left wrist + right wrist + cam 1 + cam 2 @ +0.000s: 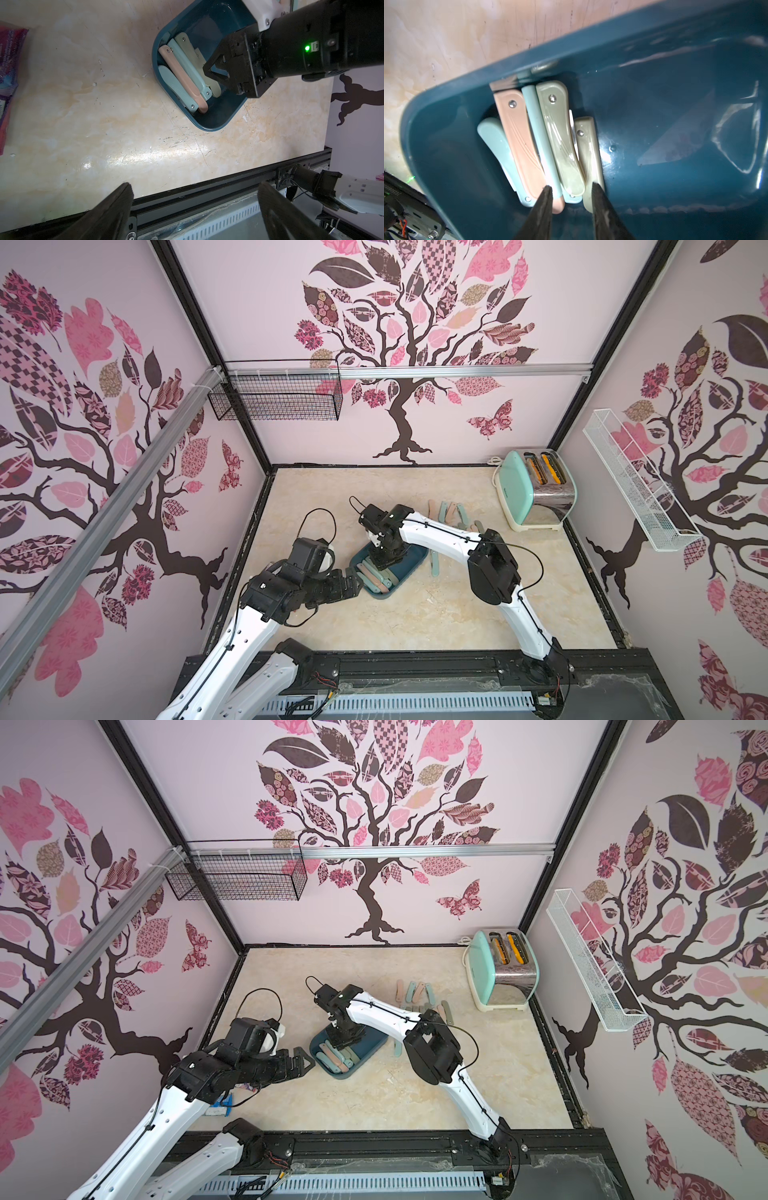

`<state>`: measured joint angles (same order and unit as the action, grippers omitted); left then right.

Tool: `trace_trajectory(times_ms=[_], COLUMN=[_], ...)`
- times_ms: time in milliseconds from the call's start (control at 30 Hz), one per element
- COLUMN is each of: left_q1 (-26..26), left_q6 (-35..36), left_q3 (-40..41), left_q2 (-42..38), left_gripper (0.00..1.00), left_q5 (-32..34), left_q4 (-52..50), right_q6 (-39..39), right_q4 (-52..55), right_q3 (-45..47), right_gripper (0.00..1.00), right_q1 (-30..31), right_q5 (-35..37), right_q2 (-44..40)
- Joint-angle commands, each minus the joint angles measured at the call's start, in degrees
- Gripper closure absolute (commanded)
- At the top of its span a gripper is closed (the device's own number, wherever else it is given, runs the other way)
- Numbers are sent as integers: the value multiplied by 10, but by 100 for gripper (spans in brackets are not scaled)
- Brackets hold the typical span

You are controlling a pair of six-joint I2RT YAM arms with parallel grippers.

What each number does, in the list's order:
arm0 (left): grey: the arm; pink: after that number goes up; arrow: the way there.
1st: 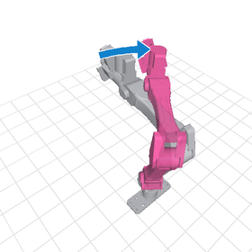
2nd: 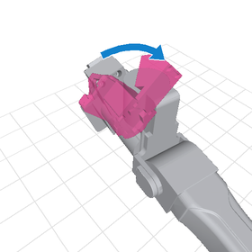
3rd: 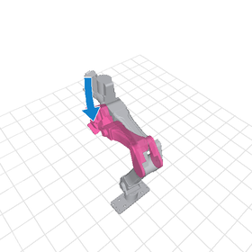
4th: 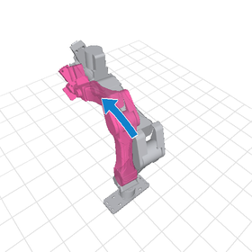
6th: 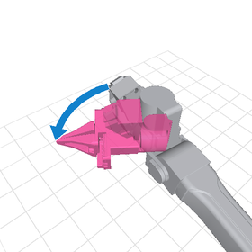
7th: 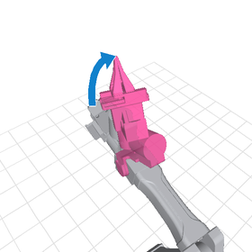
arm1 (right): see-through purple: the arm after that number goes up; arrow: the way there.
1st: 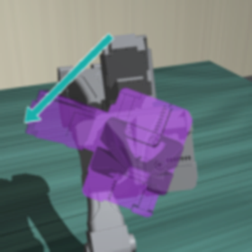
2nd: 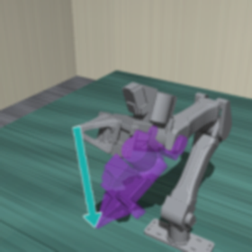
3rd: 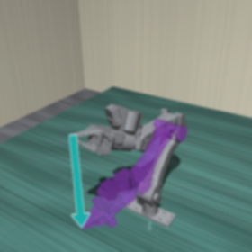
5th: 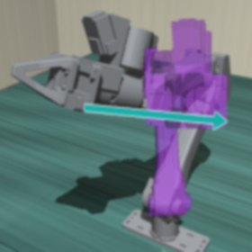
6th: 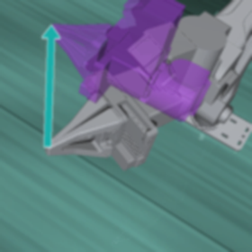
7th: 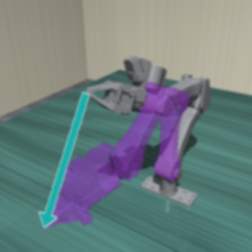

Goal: Take the fruit knife out of the storage box
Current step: Pick up the fruit knife from the storage box.

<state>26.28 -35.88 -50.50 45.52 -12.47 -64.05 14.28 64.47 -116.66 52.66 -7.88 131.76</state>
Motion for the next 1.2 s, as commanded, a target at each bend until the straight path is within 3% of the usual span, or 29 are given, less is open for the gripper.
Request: trace_trajectory(times_ms=[0, 367, 733, 1167], left_q1=[-2, -3, -3, -3], left_q6=[3, 18, 27, 35], left_q3=[-1, -4, -9, -31], left_q2=[-2, 15, 39, 87], left_gripper=[2, 2, 2, 2], left_q5=[7, 5, -2, -17], left_q4=[-12, -16, 5, 46], right_q6=[-4, -10, -18, -13], right_q4=[0, 6, 10, 19], right_q3=[-31, -70, -66, -45], right_gripper=[67, 66, 94, 93], right_q1=[2, 2, 2, -15], right_q5=[4, 10, 41, 61], right_q2=[33, 71, 40, 0])
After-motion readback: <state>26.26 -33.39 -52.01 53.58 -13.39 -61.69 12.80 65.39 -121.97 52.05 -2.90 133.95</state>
